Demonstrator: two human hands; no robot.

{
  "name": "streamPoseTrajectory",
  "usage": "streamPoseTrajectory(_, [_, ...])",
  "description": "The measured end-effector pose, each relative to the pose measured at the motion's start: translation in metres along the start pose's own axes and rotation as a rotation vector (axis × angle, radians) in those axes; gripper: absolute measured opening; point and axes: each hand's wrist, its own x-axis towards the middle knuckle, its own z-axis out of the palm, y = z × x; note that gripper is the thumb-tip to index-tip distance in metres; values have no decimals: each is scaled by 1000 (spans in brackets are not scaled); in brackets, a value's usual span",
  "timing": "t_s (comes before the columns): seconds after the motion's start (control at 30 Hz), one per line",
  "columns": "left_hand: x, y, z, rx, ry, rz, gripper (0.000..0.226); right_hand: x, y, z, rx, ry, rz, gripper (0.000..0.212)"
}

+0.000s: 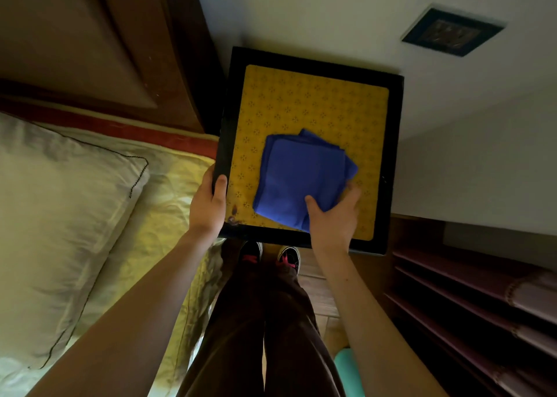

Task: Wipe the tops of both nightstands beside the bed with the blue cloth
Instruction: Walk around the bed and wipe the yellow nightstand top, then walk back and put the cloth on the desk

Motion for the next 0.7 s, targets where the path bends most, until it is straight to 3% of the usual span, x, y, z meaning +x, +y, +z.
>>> streamPoseTrajectory(0.1, [0,3,-3,81,-17,1,42,8,-7,-3,174,-29,202,72])
streamPoseTrajectory(0.2, [-1,9,-7,172,-36,4,37,10,-12,-6,289,-143,296,47])
streamPoseTrajectory(0.43, [-32,37,-35,262,-161,-13,34,-20,-54,-47,364,-319,-7,19])
streamPoseTrajectory(0.7, [-143,148,-125,155,-153,337,37,-90,-125,-158,338,-365,-238,15])
